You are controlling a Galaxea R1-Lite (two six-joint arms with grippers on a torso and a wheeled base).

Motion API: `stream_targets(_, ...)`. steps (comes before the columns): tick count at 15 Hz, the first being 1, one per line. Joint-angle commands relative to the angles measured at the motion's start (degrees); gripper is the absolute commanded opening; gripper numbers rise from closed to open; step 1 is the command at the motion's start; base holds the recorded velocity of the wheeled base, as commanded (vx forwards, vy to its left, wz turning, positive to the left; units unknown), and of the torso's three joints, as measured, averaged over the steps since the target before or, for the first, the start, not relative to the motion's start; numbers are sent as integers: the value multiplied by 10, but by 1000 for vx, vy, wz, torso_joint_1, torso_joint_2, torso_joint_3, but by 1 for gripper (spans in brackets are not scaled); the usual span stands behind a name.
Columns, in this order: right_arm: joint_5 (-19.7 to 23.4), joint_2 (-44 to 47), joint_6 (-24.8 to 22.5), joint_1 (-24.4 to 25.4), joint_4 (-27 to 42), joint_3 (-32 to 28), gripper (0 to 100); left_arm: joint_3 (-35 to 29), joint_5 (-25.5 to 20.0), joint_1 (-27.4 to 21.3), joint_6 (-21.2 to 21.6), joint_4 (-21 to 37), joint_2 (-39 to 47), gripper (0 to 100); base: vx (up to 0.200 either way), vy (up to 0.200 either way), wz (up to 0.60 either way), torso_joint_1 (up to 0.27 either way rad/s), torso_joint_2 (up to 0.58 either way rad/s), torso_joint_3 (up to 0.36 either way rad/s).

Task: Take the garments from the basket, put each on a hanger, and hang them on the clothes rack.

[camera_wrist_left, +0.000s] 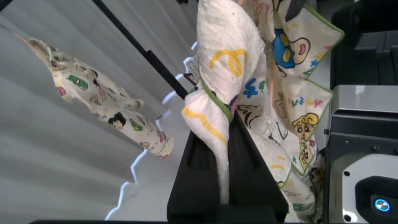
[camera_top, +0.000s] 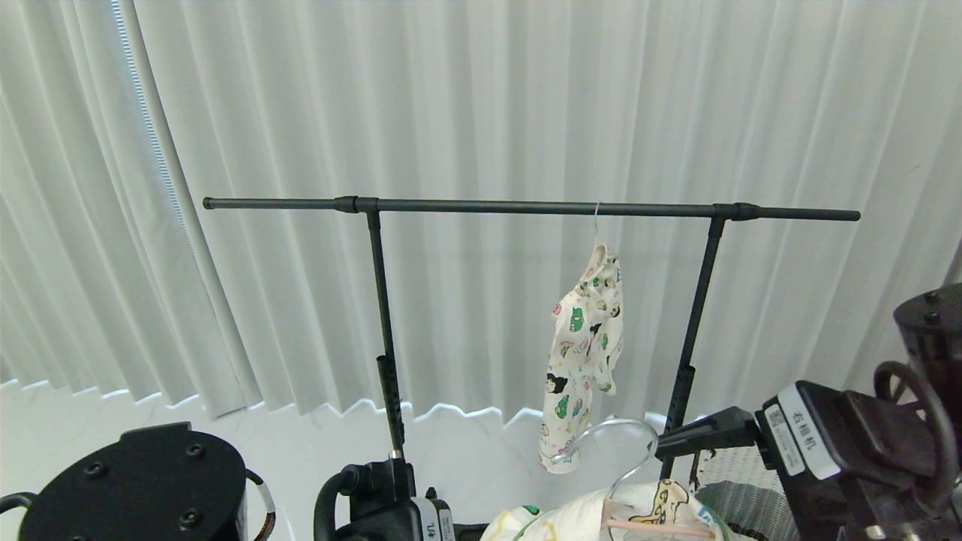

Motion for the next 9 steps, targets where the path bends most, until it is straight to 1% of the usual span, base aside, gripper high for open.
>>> stream_targets(1, 0, 27, 1, 16, 6, -4, 100, 0, 0, -2, 0, 0, -1, 0, 0, 0, 0, 0, 0, 0)
stream_targets(4, 0, 48, 5, 17, 18, -6, 100, -1, 1, -1, 0, 0, -1, 0, 0, 0, 0, 0, 0, 0)
stream_targets(6, -3, 59, 22, 17, 16, -9, 100, -1, 2, -2, 0, 0, -1, 0, 0, 0, 0, 0, 0, 0)
stream_targets(9, -5, 72, 30, 17, 16, -17, 100, -2, 2, -1, 0, 0, -2, 0, 0, 0, 0, 0, 0, 0)
